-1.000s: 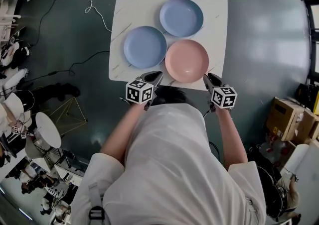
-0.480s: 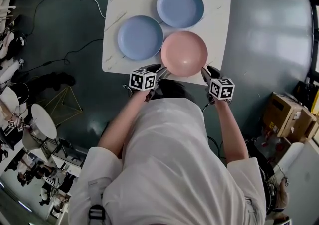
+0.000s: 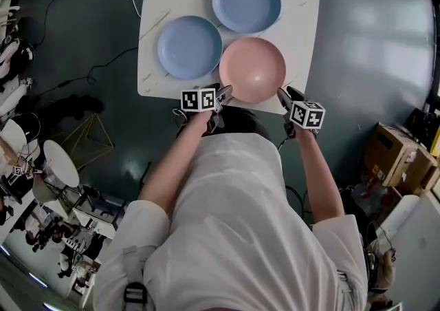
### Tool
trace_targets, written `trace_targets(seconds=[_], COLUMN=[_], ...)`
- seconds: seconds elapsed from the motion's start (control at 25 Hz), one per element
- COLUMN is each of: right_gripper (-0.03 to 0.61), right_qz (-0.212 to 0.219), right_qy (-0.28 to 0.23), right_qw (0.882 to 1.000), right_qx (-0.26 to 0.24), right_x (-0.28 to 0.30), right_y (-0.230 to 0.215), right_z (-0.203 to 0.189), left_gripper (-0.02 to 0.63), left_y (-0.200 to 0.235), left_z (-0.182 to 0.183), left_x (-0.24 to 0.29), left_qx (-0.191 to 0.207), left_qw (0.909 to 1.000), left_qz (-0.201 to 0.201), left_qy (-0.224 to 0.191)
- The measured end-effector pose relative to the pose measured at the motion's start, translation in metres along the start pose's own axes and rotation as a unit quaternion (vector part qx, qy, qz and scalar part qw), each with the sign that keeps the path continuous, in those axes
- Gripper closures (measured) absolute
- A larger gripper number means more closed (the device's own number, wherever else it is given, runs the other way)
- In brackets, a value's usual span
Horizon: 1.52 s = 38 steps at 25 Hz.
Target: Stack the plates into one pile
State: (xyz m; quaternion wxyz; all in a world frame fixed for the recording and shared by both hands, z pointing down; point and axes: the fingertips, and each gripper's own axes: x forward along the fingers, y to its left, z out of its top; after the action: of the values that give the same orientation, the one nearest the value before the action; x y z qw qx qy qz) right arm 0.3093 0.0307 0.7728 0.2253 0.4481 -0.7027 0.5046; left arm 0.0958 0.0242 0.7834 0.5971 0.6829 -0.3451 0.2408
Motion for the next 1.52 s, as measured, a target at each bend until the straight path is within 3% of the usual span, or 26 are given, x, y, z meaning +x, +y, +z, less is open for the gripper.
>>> trace_targets(seconds=[0.2,0.32,0.56,0.64,0.76,0.8,1.08,1.52], right_gripper=[0.411,0.411,0.413,0.418,0.487,0.514,0.522,0.522], right_qz=[0.008,0.011,0.007,0.002,-0.018,-0.024,-0.027,-0.020], right_qy=[-0.005,-0.003,0.003,0.008,0.018,0.019,0.020,0.019], right_qw=[0.997,0.995,0.994,0.994,0.994,0.993,0.992,0.993], right_qx=[0.081,0.100,0.110,0.109,0.107,0.110,0.125,0.112], right_x=[0.014,0.023,0.038,0.042,0.045,0.045,0.041,0.033], right_y=[-0.015,-0.015,-0.011,-0.011,-0.015,-0.016,-0.018,-0.012], right_z=[-0.001,-0.002,0.002,0.004,0.004,0.004,0.000,0.002], left_gripper=[0.391,0.391,0.427,0.489,0.538,0.540,0.557,0.557], left_y=[0.014,0.015,0.019,0.022,0.025,0.025,0.025,0.020], left_z=[0.004,0.003,0.006,0.007,0.007,0.007,0.007,0.007], left_x=[0.011,0.017,0.023,0.024,0.025,0.025,0.027,0.023], left_qx=[-0.010,-0.009,-0.022,-0.026,-0.028,-0.031,-0.066,-0.053], left_qw=[0.9991,0.9991,0.9985,0.9982,0.9981,0.9982,0.9970,0.9983], left_qz=[0.041,0.042,0.049,0.053,0.054,0.052,0.040,0.021], left_qy=[0.000,0.004,0.005,0.002,0.003,0.003,-0.002,0.008])
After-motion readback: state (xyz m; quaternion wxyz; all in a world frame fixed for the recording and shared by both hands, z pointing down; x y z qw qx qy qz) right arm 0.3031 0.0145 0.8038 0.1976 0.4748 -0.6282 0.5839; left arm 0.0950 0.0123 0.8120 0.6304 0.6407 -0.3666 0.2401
